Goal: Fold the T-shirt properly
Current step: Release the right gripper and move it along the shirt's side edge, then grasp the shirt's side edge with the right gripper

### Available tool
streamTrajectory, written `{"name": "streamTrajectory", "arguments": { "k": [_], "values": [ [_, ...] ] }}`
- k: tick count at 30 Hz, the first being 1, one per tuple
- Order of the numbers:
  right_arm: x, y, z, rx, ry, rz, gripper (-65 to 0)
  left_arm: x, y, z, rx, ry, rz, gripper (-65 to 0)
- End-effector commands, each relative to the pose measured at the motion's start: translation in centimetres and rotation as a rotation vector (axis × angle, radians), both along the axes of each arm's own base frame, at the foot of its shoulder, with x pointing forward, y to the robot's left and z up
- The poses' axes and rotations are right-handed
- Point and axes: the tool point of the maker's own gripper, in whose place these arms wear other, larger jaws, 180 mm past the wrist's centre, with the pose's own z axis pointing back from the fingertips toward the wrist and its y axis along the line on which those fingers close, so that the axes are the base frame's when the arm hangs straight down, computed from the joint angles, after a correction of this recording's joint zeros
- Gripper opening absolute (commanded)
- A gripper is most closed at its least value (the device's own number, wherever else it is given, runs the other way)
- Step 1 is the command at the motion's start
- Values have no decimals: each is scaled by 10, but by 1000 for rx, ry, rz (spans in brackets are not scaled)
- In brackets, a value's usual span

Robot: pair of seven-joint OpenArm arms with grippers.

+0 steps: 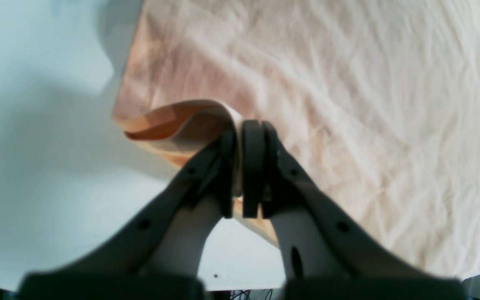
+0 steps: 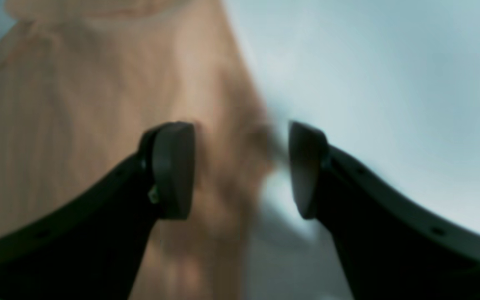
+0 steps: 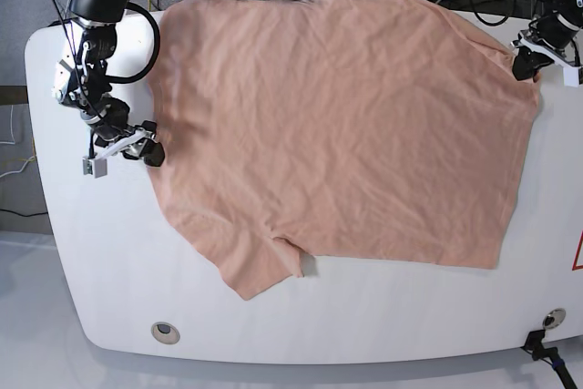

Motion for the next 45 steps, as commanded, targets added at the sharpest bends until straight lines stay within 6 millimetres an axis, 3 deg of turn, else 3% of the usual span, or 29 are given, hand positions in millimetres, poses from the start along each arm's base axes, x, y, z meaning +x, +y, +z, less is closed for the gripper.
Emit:
{"name": "streamTrajectory", "arguments": {
  "k": [1, 3, 15, 17, 22, 28, 34, 45],
  "values": [
    [2, 1, 3, -14, 5, 23, -300, 6, 4, 12, 13, -38, -7, -631],
    [2, 10, 0, 1, 7, 29, -300, 6, 4, 11, 13, -38, -5, -631],
    [-4, 18, -7, 8, 53, 56, -304, 7, 4, 12, 13, -39, -5, -631],
    [-4, 17, -6, 6, 52, 56, -362, 8, 4, 12, 13, -41, -5, -631],
    [0, 15, -3, 2, 44, 54, -650, 12, 4, 14, 11, -52, -5, -631],
    [17, 11, 9, -17, 13, 49, -650, 14, 4, 14, 11, -56, -4, -631],
    [38, -4, 1, -146, 68, 62, -650, 17, -8, 9, -7, -47, -33, -631],
    [77, -18, 8, -132, 29, 4, -650, 44, -26, 13, -38, -95, -61, -631]
  ]
}}
